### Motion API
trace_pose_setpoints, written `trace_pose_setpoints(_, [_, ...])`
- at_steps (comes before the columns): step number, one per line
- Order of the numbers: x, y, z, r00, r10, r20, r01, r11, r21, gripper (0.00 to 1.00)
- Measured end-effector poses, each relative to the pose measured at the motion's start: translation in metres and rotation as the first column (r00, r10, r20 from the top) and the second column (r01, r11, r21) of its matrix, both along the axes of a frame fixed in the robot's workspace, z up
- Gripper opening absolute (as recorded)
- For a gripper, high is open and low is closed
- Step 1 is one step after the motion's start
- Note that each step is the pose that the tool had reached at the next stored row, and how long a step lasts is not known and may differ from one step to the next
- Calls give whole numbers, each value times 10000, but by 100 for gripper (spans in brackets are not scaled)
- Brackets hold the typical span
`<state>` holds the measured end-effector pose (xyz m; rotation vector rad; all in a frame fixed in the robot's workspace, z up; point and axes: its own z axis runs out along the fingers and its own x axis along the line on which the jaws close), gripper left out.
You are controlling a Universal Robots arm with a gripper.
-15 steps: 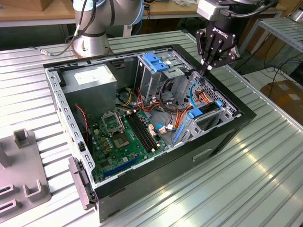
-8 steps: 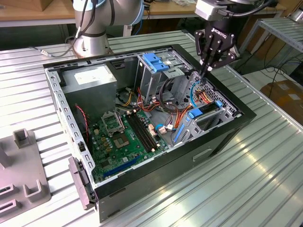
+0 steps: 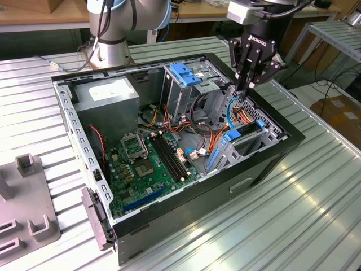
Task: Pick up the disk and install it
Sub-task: 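Insert the second disk wire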
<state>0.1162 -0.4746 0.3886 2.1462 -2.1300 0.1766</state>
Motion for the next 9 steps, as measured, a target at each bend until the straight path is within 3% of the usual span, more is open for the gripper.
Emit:
trace_pose_setpoints(4, [0, 46, -30, 10000, 0, 0, 0, 9997, -241, 30])
trace_pose_setpoints(7, [0, 57, -58, 10000, 0, 0, 0, 9986, -537, 29])
trace_pose_setpoints(8, [0, 59, -64, 10000, 1, 0, -1, 9982, -593, 22])
trace_pose_setpoints(9, [0, 60, -70, 10000, 0, 1, 0, 9979, -654, 22])
